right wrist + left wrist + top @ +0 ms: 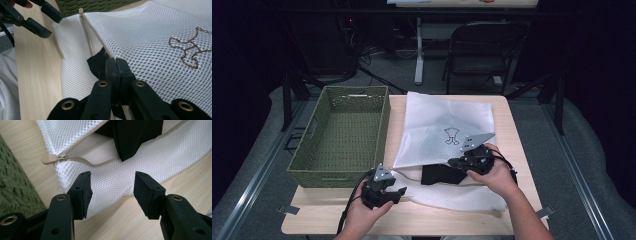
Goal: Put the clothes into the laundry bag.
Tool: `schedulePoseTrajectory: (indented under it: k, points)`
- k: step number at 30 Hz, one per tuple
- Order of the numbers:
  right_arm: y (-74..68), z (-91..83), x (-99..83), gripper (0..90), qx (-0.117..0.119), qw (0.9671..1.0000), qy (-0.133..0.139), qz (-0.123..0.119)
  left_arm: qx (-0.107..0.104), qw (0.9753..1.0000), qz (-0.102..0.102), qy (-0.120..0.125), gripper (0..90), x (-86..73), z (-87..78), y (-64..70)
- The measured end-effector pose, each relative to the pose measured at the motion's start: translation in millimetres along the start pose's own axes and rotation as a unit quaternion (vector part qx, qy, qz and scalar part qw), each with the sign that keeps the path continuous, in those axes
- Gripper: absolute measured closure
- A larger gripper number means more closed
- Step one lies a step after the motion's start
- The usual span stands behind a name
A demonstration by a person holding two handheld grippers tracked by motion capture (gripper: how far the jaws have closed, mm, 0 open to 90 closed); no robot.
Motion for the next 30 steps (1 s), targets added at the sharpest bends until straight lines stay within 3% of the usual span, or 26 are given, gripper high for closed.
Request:
schedulePoseTrajectory:
  k: [10, 15, 30]
  points:
    - [-2.7, -8.0, -6.1, 89.7, 0.000, 1.0000, 0.008, 0.000, 0.006, 0.9998, -0.016, -0.009, 48.6, -17.1, -0.4, -5.6]
    - [-0.9, -10.1, -10.5, 89.7, 0.001, 0.9999, 0.010, 0.003, 0.012, 0.9997, -0.014, -0.018, 48.6, -23.2, 3.1, -5.1]
    - [1.9, -12.7, -15.6, 89.7, 0.001, 0.9998, 0.015, 0.010, 0.017, 0.9991, -0.026, -0.027, 48.7, -27.0, 6.9, -10.1]
Point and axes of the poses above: each handheld gripper's, and its own axes: z roughly forward along the jaws, x roughly out of its top, y roughly to its right, the point moved 9 cm from there along z, roughly forward along the jaws, and after that the axes turned 9 degrees about -y, right-handed, at the moved point
